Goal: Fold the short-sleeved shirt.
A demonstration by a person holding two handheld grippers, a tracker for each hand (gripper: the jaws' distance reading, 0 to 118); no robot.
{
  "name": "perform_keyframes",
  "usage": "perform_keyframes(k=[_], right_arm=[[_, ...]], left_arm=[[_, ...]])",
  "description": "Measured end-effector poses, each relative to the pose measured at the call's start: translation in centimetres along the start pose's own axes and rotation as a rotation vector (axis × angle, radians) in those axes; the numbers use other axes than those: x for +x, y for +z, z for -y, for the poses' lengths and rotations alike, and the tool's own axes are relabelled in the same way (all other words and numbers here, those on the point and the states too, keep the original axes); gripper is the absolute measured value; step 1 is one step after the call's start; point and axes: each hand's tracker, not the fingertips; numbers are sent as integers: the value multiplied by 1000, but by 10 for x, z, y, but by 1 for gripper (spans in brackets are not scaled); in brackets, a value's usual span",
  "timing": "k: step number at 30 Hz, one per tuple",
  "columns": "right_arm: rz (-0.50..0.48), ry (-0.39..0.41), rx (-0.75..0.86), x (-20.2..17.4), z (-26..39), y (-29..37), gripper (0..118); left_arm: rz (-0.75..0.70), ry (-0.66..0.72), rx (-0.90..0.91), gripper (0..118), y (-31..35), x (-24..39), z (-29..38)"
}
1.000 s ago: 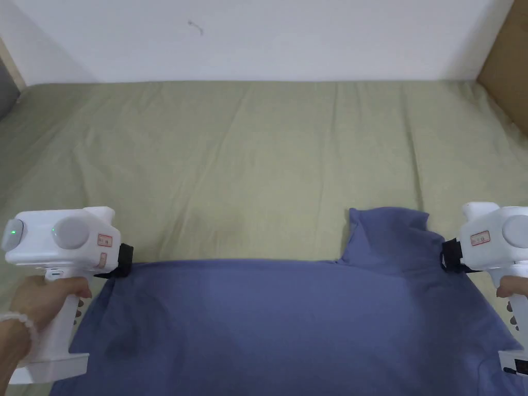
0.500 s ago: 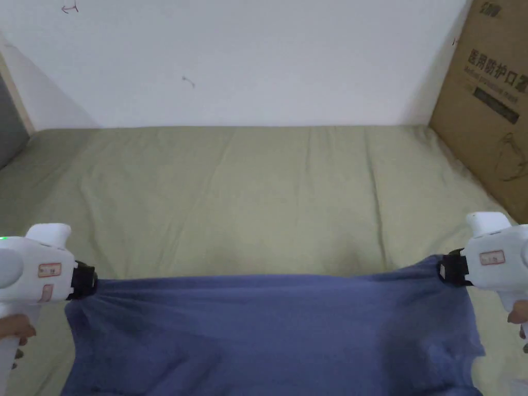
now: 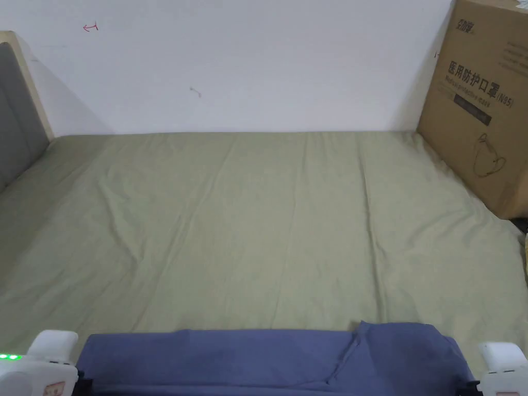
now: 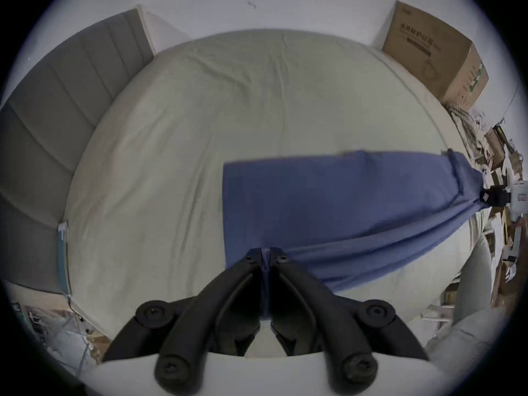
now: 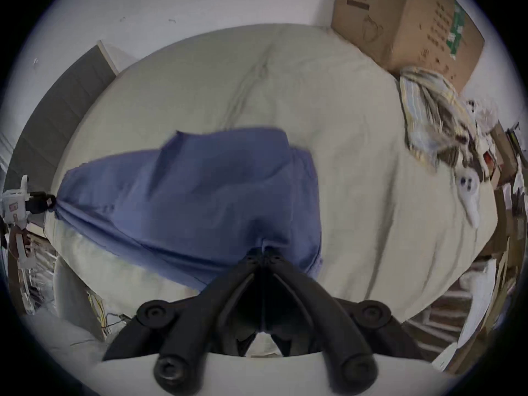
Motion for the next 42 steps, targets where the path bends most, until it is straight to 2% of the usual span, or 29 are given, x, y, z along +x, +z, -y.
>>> perform_keyframes(k=[2, 3, 6, 7, 12, 14, 15, 16, 17, 18, 20, 21, 23, 25, 29, 30, 34, 38, 40, 42], right_arm=[[-2, -10, 11, -4, 9, -4, 2], [7, -5, 18, -7, 11, -4, 14], [35, 30, 44, -16, 13, 4, 59], [47, 33, 48, -18, 12, 8, 65], [71, 3, 196, -27, 1, 40, 64], [62, 3, 289, -38, -7, 59, 63], [48, 9, 335, -44, -12, 67, 60], [32, 17, 365, -51, -16, 73, 47], [8, 26, 392, -58, -22, 79, 25], [-6, 11, 409, -68, -26, 82, 5], [-67, 4, 453, -85, -30, 86, 1], [-67, 24, 498, -97, -29, 88, 1], [-5, 54, 606, -126, -25, 93, 1], [-42, 65, 678, -147, -20, 94, 1], [37, 111, 766, -194, -14, 90, 0], [20, 98, 769, -202, -16, 88, 1], [27, 99, 784, -225, -23, 81, 1], [80, 111, 844, -240, -29, 73, 1], [110, 114, 850, -248, -33, 67, 1], [102, 97, 848, -251, -38, 63, 1]], left_arm=[[-30, -10, -18, 10, -6, 2, 6], [-63, -24, -33, 30, -8, 3, 7], [-116, -28, -20, 88, -4, 4, 10], [-99, -4, -3, 92, 1, -1, 10], [-25, 142, 104, 91, 33, -9, 8], [-5, 176, 151, 83, 48, -11, 6], [18, 192, 177, 62, 56, -12, 6], [32, 203, 194, 37, 63, -9, 5], [43, 209, 209, 12, 70, -8, 5], [40, 211, 218, 2, 74, -6, 6], [36, 203, 222, 0, 80, -4, 6], [38, 193, 219, 0, 81, -3, 8], [21, 202, 225, 0, 83, -3, 17], [61, 238, 208, 0, 80, -11, 23], [104, 315, 215, 0, 78, -27, 34], [107, 323, 219, 0, 79, -30, 37], [138, 360, 226, 0, 81, -39, 41], [248, 437, 233, 0, 77, -56, 42], [259, 449, 235, 0, 73, -62, 41], [307, 460, 220, 0, 66, -68, 40]])
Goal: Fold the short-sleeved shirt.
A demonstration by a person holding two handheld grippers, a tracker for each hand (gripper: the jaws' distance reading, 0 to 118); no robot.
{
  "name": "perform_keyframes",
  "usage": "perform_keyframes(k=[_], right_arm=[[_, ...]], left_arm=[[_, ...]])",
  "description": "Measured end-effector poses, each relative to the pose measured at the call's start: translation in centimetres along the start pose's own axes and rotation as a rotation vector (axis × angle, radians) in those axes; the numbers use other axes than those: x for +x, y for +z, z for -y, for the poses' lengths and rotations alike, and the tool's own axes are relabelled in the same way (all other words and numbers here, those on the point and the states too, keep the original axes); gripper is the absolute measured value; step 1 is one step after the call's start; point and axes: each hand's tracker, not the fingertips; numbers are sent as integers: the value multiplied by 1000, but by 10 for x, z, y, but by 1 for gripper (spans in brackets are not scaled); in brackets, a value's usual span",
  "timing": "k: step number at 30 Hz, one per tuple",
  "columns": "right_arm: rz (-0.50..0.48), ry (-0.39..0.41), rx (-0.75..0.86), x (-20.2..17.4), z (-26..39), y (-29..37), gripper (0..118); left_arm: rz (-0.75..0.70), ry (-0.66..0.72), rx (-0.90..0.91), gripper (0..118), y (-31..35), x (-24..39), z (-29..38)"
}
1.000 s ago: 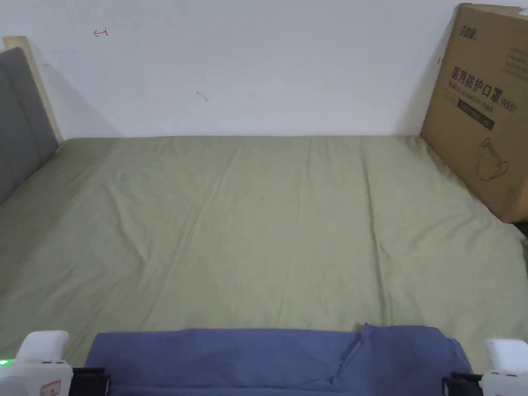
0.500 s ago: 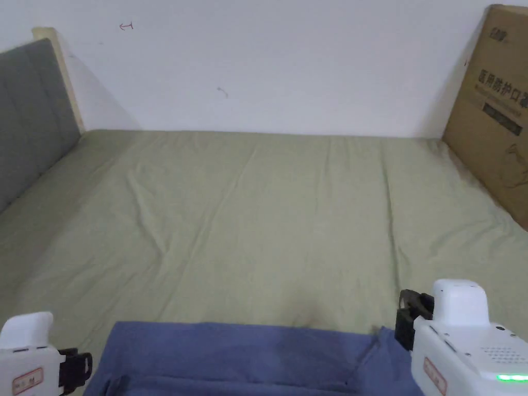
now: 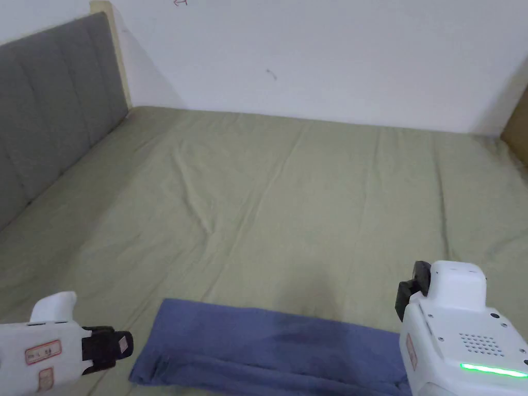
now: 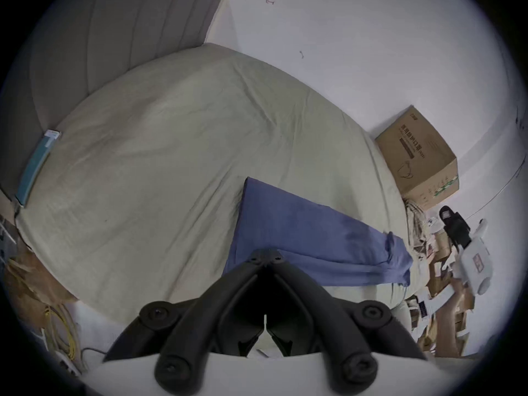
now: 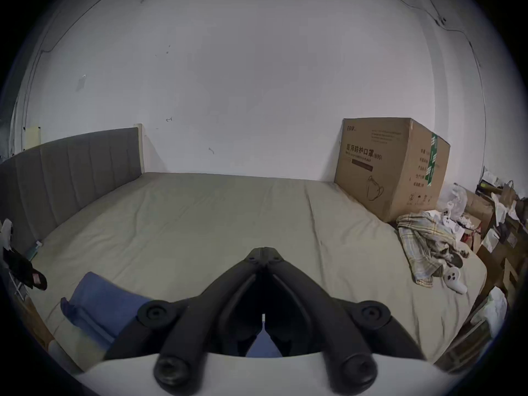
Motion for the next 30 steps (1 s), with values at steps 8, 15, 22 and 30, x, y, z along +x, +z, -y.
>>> perform_keyframes(k=[8, 15, 22, 30], right_arm=[[-2, 15, -4, -7, -4, -7, 1], [-3, 35, -40, -10, -2, -13, 1], [-24, 39, -78, -13, 2, -19, 1], [-61, 16, -121, -12, 6, -20, 0]], left_arm=[[187, 172, -110, 90, -43, -44, -8], [344, 309, -221, 93, -100, -68, -4], [457, 389, -197, 82, -126, -66, -8], [332, 365, -223, 5, -132, -53, -12]])
